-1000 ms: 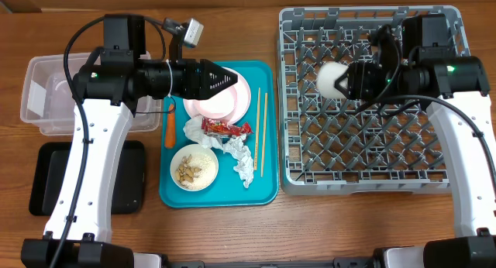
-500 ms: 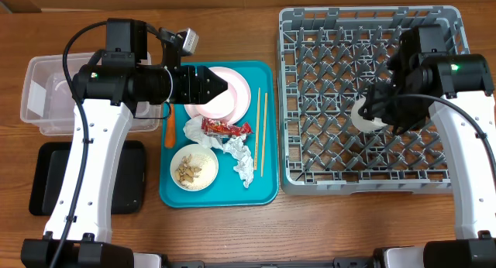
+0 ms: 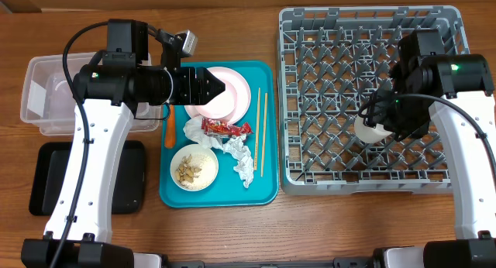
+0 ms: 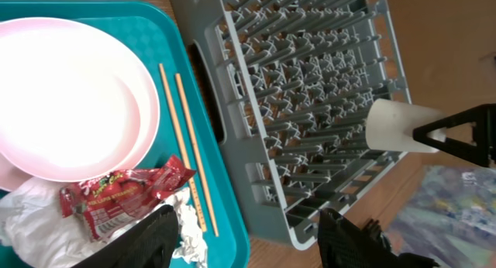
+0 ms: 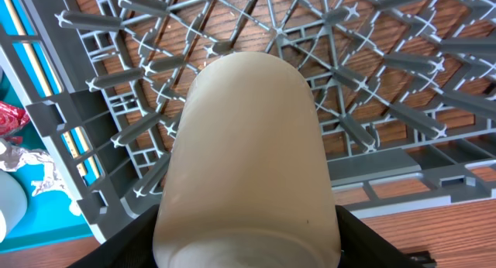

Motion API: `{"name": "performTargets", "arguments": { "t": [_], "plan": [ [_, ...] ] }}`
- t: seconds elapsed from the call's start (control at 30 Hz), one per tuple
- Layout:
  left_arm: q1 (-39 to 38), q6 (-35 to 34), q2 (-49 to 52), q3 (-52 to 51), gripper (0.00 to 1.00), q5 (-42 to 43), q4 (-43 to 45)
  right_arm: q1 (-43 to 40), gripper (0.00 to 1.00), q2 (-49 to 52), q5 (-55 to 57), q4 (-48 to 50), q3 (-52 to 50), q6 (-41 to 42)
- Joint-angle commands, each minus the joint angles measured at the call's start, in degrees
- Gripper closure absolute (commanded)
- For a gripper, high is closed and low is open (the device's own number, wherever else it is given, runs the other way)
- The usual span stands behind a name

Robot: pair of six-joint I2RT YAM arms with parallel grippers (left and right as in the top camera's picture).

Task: Sort waste into correct bins and load items into the dishwasher
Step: 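Carry the cup with the right gripper and lower it into the rack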

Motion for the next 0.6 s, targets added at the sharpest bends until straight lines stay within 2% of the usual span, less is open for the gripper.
{"name": "performTargets", "arguments": {
  "t": [0.0,0.27,0.57],
  "plan": [
    [-0.90,0.66,0.33,0.17,0.39,-2.21,-0.17,0.55,0.64,-0.72,-0.31,-0.20,0.00,0.48],
    [-1.79,0.66,0.33,0.17,0.41,-3.48,-0.15,4.33,0.64,-0.68,-0.28,2.78,-4.28,0.50],
    [-1.77,0.66,0.33,0.17,0.41,-3.48,-0.63,4.61,0.64,-0.68,0.02,5.20,-8.35,0.46]
  ]
}}
